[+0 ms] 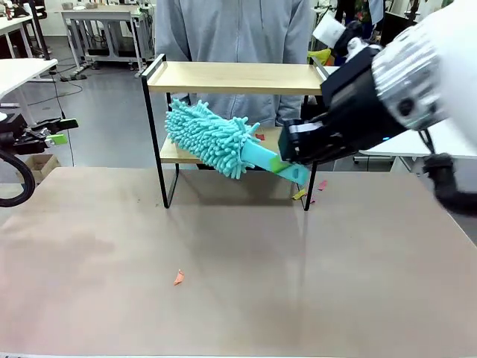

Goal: Clean the shelf.
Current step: Clean the specific section of the Shelf indicated by the human with the Duster.

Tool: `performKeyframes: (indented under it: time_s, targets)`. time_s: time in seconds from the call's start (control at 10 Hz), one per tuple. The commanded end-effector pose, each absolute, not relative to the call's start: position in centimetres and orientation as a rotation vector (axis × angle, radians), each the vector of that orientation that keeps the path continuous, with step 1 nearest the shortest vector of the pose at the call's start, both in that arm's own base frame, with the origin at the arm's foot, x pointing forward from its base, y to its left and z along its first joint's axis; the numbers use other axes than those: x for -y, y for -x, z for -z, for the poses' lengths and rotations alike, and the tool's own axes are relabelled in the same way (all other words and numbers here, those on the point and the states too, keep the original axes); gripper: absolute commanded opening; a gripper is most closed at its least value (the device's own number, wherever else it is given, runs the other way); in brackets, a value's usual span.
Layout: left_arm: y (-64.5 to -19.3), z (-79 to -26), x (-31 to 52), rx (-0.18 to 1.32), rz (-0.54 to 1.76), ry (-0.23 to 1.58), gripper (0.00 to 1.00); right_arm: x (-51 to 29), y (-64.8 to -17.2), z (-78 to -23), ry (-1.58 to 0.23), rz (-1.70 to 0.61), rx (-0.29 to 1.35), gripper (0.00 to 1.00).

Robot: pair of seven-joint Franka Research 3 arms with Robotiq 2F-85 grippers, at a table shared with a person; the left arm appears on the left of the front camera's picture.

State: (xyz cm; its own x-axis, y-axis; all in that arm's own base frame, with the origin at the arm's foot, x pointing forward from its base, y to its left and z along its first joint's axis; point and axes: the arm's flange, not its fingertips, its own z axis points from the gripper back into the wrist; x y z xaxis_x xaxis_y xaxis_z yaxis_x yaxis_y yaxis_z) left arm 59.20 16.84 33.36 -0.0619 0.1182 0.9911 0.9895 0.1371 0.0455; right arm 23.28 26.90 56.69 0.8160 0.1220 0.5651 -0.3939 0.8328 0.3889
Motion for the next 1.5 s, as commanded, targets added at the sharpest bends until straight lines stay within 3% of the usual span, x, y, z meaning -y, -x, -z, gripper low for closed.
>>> performKeyframes:
  time_s: [0.0,0.7,0.9,1.4]
  targets:
    - [-59.1,-33.7,-16.7,1.402,1.09,1.169,1.0,-29.0,-25.8,-54.8,-0.504,-0.211,0.609,0.13]
    - [-59.1,-33.7,-16.7,1.402,1.09,1.169,1.0,-28.2,-24.8,-55.8,-0.506,-0.271,0.582,0.13]
    - [-59.1,-33.7,-16.7,1.402,1.09,1.169,1.0,-33.4,-27.8,-54.6,-0.478,-0.121,0.729,0.13]
    - [-59.1,-33.7,-16.7,1.402,1.09,1.169,1.0,-42.5,-32.5,-51.7,-0.384,0.013,0.767,0.13]
